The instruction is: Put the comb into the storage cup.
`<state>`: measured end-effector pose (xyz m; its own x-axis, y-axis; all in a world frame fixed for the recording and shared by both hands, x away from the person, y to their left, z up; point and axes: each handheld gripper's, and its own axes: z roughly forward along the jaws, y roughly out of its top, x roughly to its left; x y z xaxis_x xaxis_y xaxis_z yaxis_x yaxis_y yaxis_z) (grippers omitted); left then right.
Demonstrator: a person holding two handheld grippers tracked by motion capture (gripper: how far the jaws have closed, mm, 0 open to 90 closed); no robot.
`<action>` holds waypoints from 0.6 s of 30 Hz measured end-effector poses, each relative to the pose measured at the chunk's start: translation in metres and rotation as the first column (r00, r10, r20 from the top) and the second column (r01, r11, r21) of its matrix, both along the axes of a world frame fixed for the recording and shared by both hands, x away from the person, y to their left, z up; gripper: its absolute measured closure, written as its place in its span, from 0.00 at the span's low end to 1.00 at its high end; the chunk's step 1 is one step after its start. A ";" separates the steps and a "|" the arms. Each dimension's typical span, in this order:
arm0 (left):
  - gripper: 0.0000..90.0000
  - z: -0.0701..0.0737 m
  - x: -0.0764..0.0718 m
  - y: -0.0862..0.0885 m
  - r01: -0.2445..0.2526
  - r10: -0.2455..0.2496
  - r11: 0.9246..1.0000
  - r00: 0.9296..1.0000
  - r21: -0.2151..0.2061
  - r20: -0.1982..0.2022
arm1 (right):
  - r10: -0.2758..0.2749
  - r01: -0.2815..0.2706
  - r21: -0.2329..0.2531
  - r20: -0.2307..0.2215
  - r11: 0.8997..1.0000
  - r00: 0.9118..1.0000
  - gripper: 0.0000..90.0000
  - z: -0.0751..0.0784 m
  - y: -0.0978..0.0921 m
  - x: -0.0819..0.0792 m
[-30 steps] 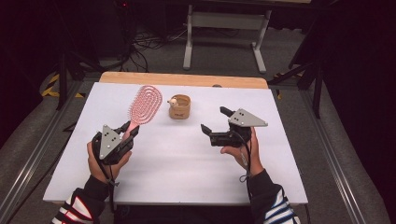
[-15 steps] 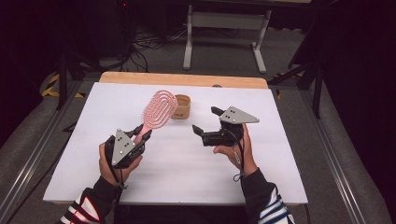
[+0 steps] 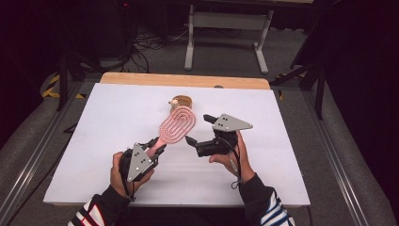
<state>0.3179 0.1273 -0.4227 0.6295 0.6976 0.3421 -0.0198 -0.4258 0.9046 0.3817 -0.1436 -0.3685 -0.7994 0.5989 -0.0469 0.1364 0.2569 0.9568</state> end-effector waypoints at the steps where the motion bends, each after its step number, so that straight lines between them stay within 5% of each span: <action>1: 0.77 -0.001 -0.001 -0.001 -0.001 0.001 1.000 1.000 0.001 0.004 | 0.008 -0.008 0.002 -0.007 1.000 1.000 0.07 0.000 0.000 -0.001; 12: 0.77 -0.010 -0.008 -0.014 0.024 -0.025 0.998 1.000 0.052 0.012 | 0.056 -0.057 -0.014 -0.029 0.998 0.998 0.12 -0.005 0.010 -0.006; 18: 0.77 -0.015 -0.009 -0.021 0.036 -0.036 0.996 0.999 0.079 0.006 | 0.078 -0.078 0.001 -0.043 0.997 0.996 0.22 -0.010 0.014 -0.007</action>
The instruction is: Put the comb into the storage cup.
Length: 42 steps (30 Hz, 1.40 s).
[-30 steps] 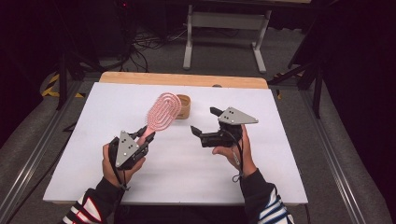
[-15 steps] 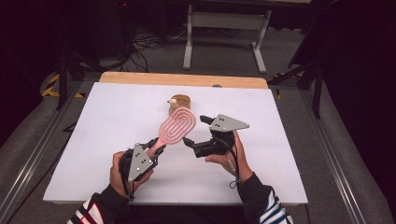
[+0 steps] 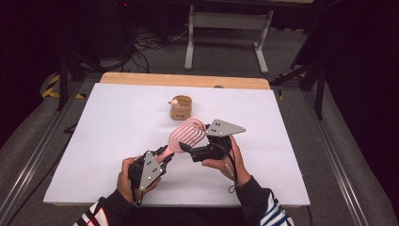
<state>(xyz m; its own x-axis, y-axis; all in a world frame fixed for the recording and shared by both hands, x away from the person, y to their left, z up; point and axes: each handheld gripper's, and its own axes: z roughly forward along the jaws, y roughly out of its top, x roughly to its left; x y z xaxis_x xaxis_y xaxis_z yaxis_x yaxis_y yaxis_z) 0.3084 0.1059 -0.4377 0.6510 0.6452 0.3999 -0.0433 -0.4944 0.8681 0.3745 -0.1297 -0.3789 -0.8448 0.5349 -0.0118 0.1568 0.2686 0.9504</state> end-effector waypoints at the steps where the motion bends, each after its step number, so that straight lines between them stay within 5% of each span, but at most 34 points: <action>1: 0.77 0.000 0.000 0.000 0.002 -0.002 1.000 1.000 0.004 0.001 | 0.007 -0.007 0.002 -0.002 1.000 1.000 0.23 0.000 0.000 0.000; 13: 0.77 -0.006 0.006 -0.001 -0.022 0.022 0.999 1.000 0.037 -0.009 | 0.051 -0.041 0.134 -0.073 0.990 0.996 0.48 -0.002 -0.002 -0.001; 21: 0.77 -0.007 0.006 -0.001 -0.042 0.042 0.997 0.999 0.060 -0.005 | 0.084 -0.068 0.170 -0.091 0.983 0.992 0.66 -0.002 0.001 -0.006; 37: 0.76 -0.007 0.007 0.000 -0.033 0.034 0.998 0.999 0.057 -0.002 | 0.085 -0.079 0.168 -0.026 0.983 0.996 0.70 -0.001 0.008 -0.021; 42: 0.63 -0.007 0.008 0.002 -0.034 0.034 0.999 0.999 0.040 -0.001 | 0.083 -0.081 0.150 -0.011 0.985 0.996 0.70 0.001 0.007 -0.023</action>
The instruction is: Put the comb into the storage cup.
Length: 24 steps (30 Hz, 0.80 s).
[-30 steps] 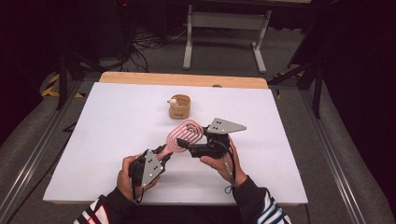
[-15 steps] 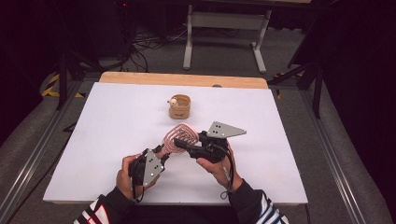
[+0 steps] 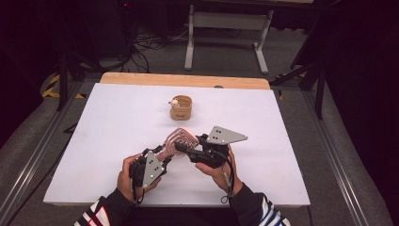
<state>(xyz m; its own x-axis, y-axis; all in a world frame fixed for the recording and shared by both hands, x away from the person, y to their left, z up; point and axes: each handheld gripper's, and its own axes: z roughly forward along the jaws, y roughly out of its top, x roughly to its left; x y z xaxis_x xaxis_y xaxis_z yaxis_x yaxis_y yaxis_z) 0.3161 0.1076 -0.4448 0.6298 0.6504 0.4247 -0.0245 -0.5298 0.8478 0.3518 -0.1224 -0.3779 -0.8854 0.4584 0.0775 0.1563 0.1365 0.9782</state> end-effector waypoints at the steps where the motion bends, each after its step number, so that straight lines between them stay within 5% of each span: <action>1: 0.59 0.000 0.000 0.000 -0.004 0.003 1.000 1.000 -0.007 -0.001 | 0.001 -0.001 -0.005 0.005 1.000 1.000 0.70 0.000 0.000 0.000; 12: 0.33 -0.002 0.007 0.014 0.055 -0.056 0.998 0.997 -0.029 -0.057 | -0.039 0.040 -0.013 0.047 0.999 0.998 0.70 0.006 -0.009 -0.002; 24: 0.25 0.000 0.014 0.037 0.095 -0.101 0.994 0.990 -0.062 -0.095 | -0.088 0.088 0.004 0.066 0.996 0.994 0.70 0.012 -0.023 0.000</action>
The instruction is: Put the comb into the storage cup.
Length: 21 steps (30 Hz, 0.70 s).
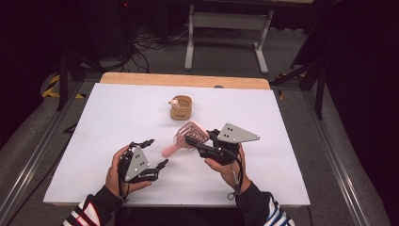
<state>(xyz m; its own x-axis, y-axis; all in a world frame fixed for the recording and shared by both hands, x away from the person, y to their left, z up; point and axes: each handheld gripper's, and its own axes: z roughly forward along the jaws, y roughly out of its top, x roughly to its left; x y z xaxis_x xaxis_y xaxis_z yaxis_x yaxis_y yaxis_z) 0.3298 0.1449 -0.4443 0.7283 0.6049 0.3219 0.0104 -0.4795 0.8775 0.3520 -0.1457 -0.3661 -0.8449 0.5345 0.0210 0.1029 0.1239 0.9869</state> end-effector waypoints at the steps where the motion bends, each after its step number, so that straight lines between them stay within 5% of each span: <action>1: 0.24 0.000 0.001 0.002 0.009 -0.009 1.000 1.000 -0.007 -0.016 | -0.001 0.001 0.007 0.000 1.000 1.000 0.70 0.000 -0.002 0.001; 9: 0.17 0.001 0.005 0.018 0.023 -0.026 0.998 0.999 -0.063 -0.043 | -0.038 0.038 0.000 0.039 0.999 0.999 0.70 0.006 -0.010 0.000; 16: 0.14 0.001 0.005 0.022 -0.004 0.003 1.000 0.999 -0.012 -0.034 | -0.065 0.065 0.000 0.061 0.998 0.996 0.70 0.011 -0.019 0.000; 21: 0.13 0.001 0.004 0.029 -0.002 0.001 1.000 0.999 -0.027 -0.041 | -0.091 0.092 -0.004 0.082 0.996 0.992 0.70 0.013 -0.024 -0.001</action>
<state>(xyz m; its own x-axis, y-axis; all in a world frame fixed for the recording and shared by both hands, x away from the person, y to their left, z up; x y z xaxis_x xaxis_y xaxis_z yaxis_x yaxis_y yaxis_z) 0.3339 0.1740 -0.4430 0.7399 0.6138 0.2753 0.0475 -0.4559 0.8888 0.3510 -0.1695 -0.3527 -0.7912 0.6095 -0.0508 0.0331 0.1256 0.9915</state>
